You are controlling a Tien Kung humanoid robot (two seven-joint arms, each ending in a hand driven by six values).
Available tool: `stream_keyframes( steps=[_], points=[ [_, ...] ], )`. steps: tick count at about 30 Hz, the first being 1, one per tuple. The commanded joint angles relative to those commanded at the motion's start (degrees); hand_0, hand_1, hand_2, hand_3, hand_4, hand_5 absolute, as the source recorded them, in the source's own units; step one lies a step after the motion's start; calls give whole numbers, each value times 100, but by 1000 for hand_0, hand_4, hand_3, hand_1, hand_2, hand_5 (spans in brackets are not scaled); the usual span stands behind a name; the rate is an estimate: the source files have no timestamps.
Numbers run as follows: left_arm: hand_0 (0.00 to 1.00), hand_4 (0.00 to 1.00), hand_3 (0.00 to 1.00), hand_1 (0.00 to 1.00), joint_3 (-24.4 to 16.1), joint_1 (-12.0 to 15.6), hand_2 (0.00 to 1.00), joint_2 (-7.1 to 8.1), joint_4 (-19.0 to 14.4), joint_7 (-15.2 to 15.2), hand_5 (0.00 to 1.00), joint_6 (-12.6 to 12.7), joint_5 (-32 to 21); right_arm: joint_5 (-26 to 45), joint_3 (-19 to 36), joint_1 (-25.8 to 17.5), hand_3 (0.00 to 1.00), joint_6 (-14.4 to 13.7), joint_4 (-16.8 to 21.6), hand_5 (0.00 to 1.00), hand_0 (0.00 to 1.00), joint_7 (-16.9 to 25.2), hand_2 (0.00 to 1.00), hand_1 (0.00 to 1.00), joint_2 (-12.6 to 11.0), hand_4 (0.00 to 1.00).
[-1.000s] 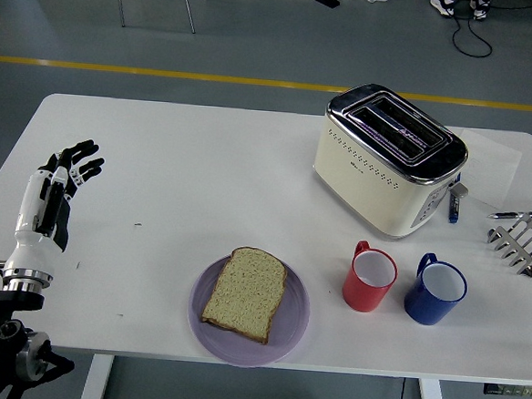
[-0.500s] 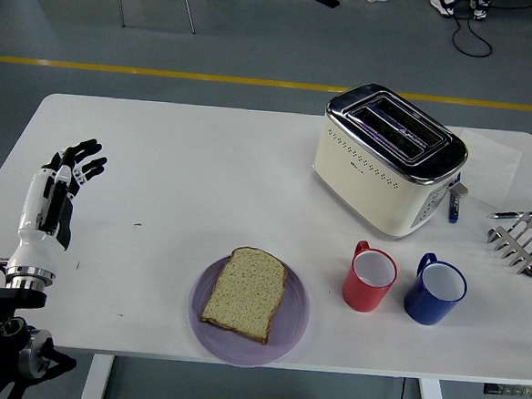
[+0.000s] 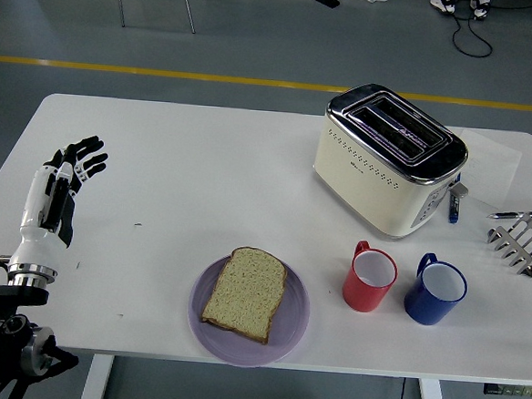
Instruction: Push plate across desktop,pick up the break from the machine,place the break in the plate
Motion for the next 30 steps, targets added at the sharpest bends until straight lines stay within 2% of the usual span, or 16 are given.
stream_keyframes(
  steps=[13,30],
  points=[
    [758,526,757,758,-128,11,809,-33,-24,-35,920,29,-9,19,-86,54,798,-6,-8,605,881,6,818,789,23,487],
    [760,525,761,765,-103,19,812,-42,-28,-68,919,67,-34,13,-137,102,799,8,-13,604,877,-24,817,789,20,487]
  ],
)
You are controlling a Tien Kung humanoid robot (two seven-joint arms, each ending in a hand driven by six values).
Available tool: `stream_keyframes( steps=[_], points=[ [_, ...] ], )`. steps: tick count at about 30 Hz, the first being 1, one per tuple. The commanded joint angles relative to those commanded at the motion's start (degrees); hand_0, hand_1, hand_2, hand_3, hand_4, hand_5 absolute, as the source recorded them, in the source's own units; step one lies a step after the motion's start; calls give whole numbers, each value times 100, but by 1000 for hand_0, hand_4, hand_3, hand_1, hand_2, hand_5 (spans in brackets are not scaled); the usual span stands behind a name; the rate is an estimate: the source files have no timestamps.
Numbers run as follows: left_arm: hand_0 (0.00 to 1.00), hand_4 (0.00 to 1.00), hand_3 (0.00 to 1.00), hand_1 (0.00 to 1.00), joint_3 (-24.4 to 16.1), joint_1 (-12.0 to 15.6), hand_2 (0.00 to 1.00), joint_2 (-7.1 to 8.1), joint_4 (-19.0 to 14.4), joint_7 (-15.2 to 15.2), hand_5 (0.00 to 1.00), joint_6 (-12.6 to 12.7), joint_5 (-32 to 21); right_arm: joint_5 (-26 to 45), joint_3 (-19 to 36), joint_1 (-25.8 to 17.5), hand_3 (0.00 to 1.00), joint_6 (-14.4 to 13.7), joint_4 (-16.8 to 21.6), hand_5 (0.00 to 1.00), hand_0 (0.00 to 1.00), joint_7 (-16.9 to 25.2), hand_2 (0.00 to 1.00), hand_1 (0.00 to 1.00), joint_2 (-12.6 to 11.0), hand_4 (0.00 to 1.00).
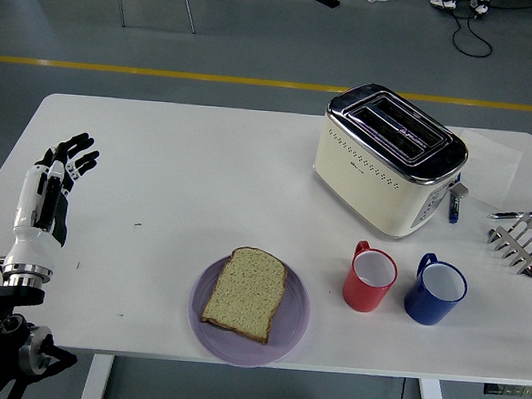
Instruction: Push plate across desktop,pick up the break from the machine,place the break in the plate
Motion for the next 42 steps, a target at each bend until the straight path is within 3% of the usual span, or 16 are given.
stream_keyframes(
  steps=[42],
  points=[
    [767,522,766,775,91,164,815,26,-12,-33,931,42,7,15,-27,-129,798,-8,10,594,871,-20,810,785,3,485]
  ],
)
